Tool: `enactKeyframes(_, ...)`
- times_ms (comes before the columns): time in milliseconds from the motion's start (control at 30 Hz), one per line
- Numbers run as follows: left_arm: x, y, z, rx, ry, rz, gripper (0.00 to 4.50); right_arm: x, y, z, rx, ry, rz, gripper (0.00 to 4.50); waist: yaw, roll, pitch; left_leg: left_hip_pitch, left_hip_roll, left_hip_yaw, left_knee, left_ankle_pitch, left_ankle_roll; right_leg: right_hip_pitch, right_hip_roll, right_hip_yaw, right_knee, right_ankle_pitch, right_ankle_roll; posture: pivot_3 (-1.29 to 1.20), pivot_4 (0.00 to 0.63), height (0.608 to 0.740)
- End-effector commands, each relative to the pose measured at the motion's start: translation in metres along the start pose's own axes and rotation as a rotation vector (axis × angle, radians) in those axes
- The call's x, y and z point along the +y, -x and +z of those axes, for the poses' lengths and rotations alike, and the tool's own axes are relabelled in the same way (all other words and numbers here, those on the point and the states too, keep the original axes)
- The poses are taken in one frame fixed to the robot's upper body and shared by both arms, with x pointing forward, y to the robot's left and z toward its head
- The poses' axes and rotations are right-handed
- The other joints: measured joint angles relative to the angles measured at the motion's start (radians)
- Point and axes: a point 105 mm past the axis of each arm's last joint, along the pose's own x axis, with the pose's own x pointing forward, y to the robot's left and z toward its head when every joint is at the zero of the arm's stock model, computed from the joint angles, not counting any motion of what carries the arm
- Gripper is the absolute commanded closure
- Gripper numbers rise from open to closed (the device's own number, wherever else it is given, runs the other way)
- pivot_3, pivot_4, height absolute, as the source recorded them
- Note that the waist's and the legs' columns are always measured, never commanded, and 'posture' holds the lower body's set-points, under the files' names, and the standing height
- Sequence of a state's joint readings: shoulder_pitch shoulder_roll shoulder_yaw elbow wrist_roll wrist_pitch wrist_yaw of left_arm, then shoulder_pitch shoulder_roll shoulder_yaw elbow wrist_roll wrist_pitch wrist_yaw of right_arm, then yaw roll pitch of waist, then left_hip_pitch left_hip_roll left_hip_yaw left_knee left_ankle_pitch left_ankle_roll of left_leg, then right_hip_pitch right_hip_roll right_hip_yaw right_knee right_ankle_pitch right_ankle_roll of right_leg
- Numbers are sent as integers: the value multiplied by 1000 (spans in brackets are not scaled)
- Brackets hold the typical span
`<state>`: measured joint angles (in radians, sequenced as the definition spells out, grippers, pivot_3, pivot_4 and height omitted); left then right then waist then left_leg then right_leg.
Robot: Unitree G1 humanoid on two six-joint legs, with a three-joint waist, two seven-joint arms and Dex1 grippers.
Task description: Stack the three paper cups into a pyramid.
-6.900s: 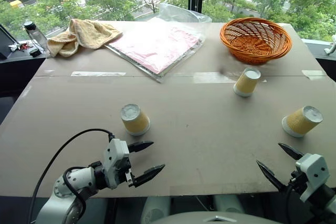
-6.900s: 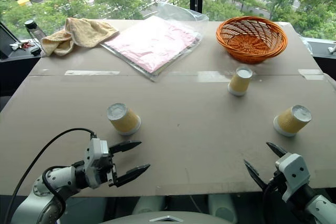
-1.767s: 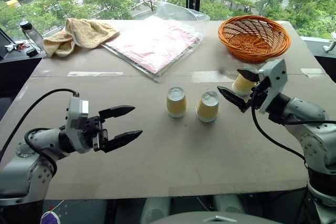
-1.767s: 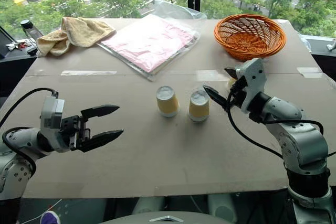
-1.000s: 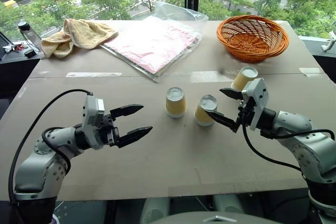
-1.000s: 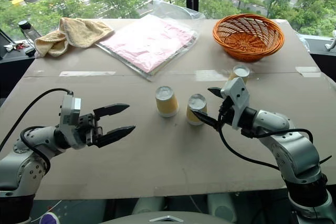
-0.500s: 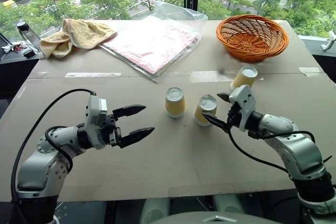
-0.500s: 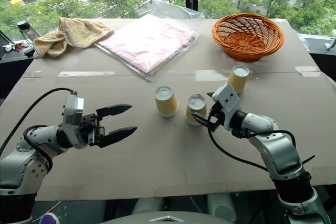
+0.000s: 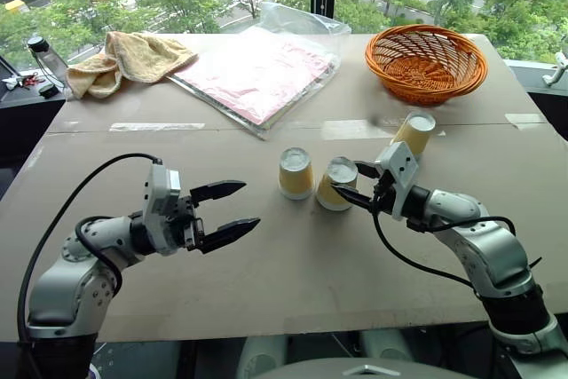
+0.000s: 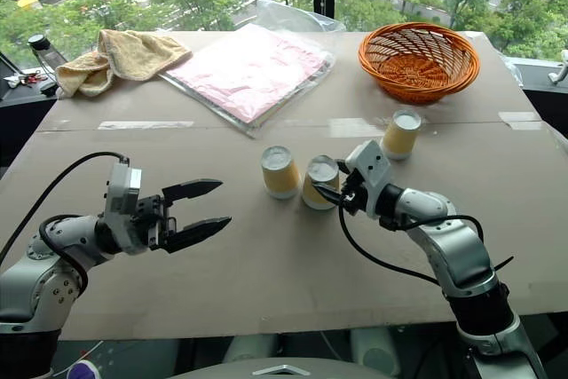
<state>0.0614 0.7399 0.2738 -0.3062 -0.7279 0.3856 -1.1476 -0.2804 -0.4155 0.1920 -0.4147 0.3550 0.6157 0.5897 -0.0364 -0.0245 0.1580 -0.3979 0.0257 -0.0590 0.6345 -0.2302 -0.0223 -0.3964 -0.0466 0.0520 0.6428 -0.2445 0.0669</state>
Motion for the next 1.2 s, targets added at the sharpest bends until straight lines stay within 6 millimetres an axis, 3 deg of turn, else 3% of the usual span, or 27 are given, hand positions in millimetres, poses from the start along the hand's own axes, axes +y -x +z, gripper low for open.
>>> enactKeyframes(33, -2, 4, 10, -8, -53, 1, 0, 5, -7, 11, -34, 66, 24, 2342, 0, 0, 0, 0, 0, 0, 0, 0, 0, 0, 0, 0, 0, 0, 0, 0, 150, 740)
enactKeyframes(133, -2, 4, 11, -10, -54, 0, 0, 3, -11, 8, -15, 85, 22, 2342, 0, 0, 0, 0, 0, 0, 0, 0, 0, 0, 0, 0, 0, 0, 0, 0, 150, 740)
enactKeyframes(167, -3, 5, 11, -11, -55, -1, 0, 2, -12, 7, -14, 89, 23, 1545, 0, 0, 0, 0, 0, 0, 0, 0, 0, 0, 0, 0, 0, 0, 0, 0, 150, 740)
enactKeyframes(233, -4, 5, 10, -12, -53, -4, 0, 2, -13, 8, -16, 97, 28, 959, -1, 0, 0, 0, 0, 0, 0, 0, 0, 0, 0, 0, 0, 0, 0, 0, 150, 740)
enactKeyframes(300, -5, 5, 10, -12, -53, -6, 0, 0, -11, 12, -24, 115, 15, 60, 0, 0, 0, 0, 0, 0, 0, 0, 0, 0, 0, 0, 0, 0, 0, 0, 150, 740)
enactKeyframes(433, -6, 5, 10, -15, -51, -7, 0, -3, 5, 28, -57, 135, 6, 60, 1, 1, 0, 0, 0, 0, 0, 0, 0, 0, 0, 0, 0, 0, 0, 0, 150, 740)
enactKeyframes(600, -7, 3, 9, -20, -46, -10, 0, -6, 29, 70, -212, 38, 28, 60, 1, 0, 0, 0, 0, 0, 0, 0, 0, 0, 0, 0, 0, 0, 0, 0, 150, 740)
enactKeyframes(700, -7, 1, 9, -25, -45, -16, 0, -32, 39, 88, -275, 6, -70, 60, -1, 0, 0, 0, 0, 0, 0, 0, 0, 0, 0, 0, 0, 0, 0, 0, 150, 740)
enactKeyframes(800, -7, -1, 10, -31, -46, -22, 0, -79, 43, 76, -180, 67, -304, 60, -1, 0, 0, 1, 0, 0, 0, 0, 0, 0, 0, 0, 0, 0, -1, 0, 150, 740)
enactKeyframes(900, -6, -3, 10, -34, -47, -26, 0, -113, 45, 59, -99, 113, -459, 60, 3, 0, 0, 0, -1, 0, 0, 0, 0, 0, 0, 0, 0, 0, -1, 0, 150, 740)
enactKeyframes(1067, -7, -3, 10, -34, -48, -30, 0, -150, 48, 36, -26, 93, -620, 60, -5, 1, 1, -1, -1, 1, -1, 0, 0, -1, 0, 1, 0, 1, 2, 0, 150, 740)
enactKeyframes(1200, -9, -2, 10, -34, -49, -26, 0, -165, 47, 22, -5, 44, -673, 60, -6, 1, 1, -1, 0, 1, -1, 0, 0, -1, 0, 1, 0, 1, 2, 0, 150, 740)
